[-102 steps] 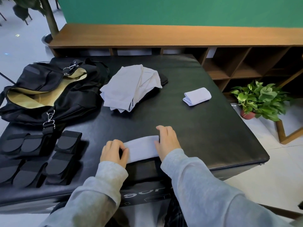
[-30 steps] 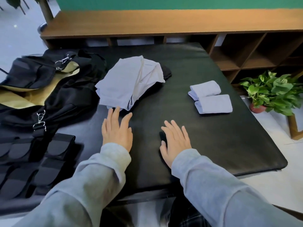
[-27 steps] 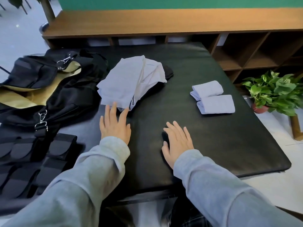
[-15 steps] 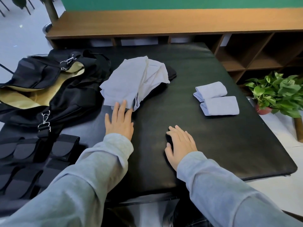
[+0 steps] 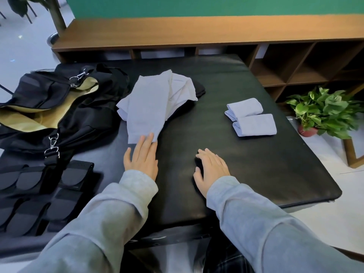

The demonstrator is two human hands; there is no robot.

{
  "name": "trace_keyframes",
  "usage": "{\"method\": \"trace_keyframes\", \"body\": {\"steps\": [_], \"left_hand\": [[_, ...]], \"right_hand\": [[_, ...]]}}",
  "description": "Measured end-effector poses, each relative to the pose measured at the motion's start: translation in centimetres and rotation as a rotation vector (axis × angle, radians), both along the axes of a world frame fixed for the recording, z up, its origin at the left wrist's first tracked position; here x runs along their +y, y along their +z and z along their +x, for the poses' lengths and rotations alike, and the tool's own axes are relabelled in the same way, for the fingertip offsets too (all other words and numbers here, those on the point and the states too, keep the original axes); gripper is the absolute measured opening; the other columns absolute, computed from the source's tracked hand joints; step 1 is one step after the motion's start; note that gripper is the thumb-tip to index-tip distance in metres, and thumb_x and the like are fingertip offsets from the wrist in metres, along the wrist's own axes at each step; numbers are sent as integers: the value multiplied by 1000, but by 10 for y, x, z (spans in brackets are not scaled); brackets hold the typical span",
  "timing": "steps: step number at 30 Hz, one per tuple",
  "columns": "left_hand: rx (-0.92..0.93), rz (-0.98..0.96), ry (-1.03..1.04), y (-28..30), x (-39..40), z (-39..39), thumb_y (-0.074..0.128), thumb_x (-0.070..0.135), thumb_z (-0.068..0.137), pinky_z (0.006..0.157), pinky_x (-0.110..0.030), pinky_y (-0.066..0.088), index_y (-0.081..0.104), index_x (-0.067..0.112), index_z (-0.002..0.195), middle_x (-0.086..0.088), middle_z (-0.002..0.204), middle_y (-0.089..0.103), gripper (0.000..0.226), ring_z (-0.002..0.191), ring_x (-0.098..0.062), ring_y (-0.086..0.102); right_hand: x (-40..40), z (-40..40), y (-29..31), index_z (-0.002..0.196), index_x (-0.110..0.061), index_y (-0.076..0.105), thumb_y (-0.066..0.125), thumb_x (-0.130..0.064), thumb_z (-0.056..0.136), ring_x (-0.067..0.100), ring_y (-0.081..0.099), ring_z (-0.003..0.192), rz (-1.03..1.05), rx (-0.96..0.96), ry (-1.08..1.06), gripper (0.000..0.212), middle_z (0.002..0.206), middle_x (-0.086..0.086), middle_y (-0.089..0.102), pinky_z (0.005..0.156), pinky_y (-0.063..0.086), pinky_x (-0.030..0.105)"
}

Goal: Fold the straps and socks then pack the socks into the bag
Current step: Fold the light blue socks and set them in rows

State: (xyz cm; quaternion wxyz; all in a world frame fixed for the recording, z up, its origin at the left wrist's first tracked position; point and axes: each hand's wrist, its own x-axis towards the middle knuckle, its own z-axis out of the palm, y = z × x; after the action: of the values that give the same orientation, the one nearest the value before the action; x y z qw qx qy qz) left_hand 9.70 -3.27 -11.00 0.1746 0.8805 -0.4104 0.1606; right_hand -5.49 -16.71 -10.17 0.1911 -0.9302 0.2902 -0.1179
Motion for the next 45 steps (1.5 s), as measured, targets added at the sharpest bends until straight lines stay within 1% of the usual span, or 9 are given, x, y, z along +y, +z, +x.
{"method": "trace_keyframes", "body": {"steps": [2,6,9,12,18,23,29,35,45], "left_hand": [[-33,-67,-93,-4,9,-10,77,-4,55,101,-45,30,43,14,120,4,136,37,76,133,-12,27],[-77,-131,-232,-6,25,-25,37,7,75,106,-28,9,46,20,118,9,131,41,46,139,6,2],[-110,-120,-320,-4,34,-35,35,6,74,103,-32,12,49,26,113,10,126,53,46,138,2,17],[-162,-125,-370,-1,38,-44,46,6,70,102,-31,12,59,28,104,5,107,69,42,115,-8,45],[-94,-64,-427,-2,41,-58,41,22,73,101,-31,13,47,32,107,12,103,69,36,105,-2,48],[-90,-105,-449,0,41,-62,43,21,74,95,-31,25,48,30,111,14,117,50,38,97,-2,49],[145,-119,-226,-4,55,-50,48,39,71,95,-20,22,47,22,113,1,107,67,45,102,-6,49],[68,-201,-250,-9,52,-50,51,39,71,89,-26,31,50,23,109,3,105,66,42,109,-8,50],[90,-154,-275,-8,53,-48,51,46,65,80,-22,32,47,27,104,4,96,66,44,98,-9,49]], "right_hand": [[0,0,3,132,-16,46,47,-20,91,10,23,141,17,0,-4,41,147,-6,38,113,8,23],[2,-3,9,135,-17,43,48,-20,92,10,30,137,52,-25,-3,44,148,-7,36,109,13,19],[3,-6,13,138,-18,40,52,-24,91,13,36,133,69,-41,31,48,150,-9,32,108,20,21],[6,-10,12,141,-19,38,55,-26,90,14,34,135,45,-40,162,54,152,-7,27,109,23,24],[23,-16,2,121,-21,50,48,-32,76,16,49,115,-68,-142,354,46,131,8,55,89,45,32],[24,-12,-2,90,-17,72,43,-27,71,22,68,96,-164,-148,423,36,106,3,69,73,56,34],[20,-11,-10,86,-26,70,44,-30,73,9,59,102,-102,-195,355,30,107,-9,68,83,45,24],[18,-10,-20,89,-28,69,46,-29,73,6,55,108,-113,-212,295,28,110,-11,67,88,40,24],[18,-9,-20,94,-22,70,54,-23,72,18,61,112,-102,-178,298,27,116,-6,66,90,35,28]]}}
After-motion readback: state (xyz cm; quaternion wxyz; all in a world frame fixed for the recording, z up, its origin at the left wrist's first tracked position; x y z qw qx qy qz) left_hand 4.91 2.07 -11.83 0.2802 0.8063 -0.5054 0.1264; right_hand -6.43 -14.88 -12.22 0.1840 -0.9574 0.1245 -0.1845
